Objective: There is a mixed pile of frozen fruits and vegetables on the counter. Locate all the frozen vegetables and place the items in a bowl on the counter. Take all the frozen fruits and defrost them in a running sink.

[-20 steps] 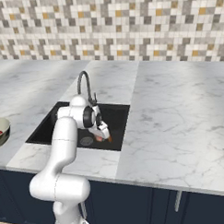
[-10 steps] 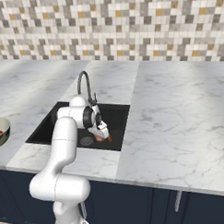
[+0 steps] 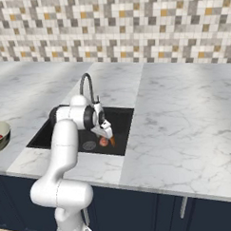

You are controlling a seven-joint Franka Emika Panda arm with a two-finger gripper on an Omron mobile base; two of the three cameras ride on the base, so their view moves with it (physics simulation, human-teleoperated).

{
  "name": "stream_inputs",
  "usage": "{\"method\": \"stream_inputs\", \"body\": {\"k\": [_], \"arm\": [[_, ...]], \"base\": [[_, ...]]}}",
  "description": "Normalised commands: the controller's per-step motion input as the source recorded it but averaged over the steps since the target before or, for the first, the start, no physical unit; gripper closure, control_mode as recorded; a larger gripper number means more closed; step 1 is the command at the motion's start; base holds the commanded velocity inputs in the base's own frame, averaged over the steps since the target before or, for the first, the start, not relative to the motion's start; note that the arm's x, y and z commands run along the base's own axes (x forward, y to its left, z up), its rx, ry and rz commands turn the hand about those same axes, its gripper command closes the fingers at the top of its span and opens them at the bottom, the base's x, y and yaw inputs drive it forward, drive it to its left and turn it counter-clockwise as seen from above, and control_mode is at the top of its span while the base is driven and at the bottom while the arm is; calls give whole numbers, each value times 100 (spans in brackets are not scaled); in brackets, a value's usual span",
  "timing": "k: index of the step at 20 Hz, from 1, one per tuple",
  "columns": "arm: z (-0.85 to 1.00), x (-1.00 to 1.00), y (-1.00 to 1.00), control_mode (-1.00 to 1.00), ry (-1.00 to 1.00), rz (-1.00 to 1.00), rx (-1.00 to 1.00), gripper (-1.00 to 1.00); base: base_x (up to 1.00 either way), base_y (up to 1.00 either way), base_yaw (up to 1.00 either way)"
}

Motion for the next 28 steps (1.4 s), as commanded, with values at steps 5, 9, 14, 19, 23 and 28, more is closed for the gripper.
{"method": "stream_inputs", "body": {"k": [5,9,14,19,23,28], "arm": [[39,-20,-8,-100,0,6,-1,-100],[33,-15,-1,-100,2,12,0,-100],[39,-12,-5,-100,-1,9,0,-100],[38,-15,-9,-100,-3,6,0,-100],[40,-17,-8,-100,-6,6,1,-100],[30,-19,-7,-100,-6,4,4,-100]], "base": [[0,0,0],[0,0,0],[0,0,0],[0,0,0],[0,0,0],[0,0,0]]}}
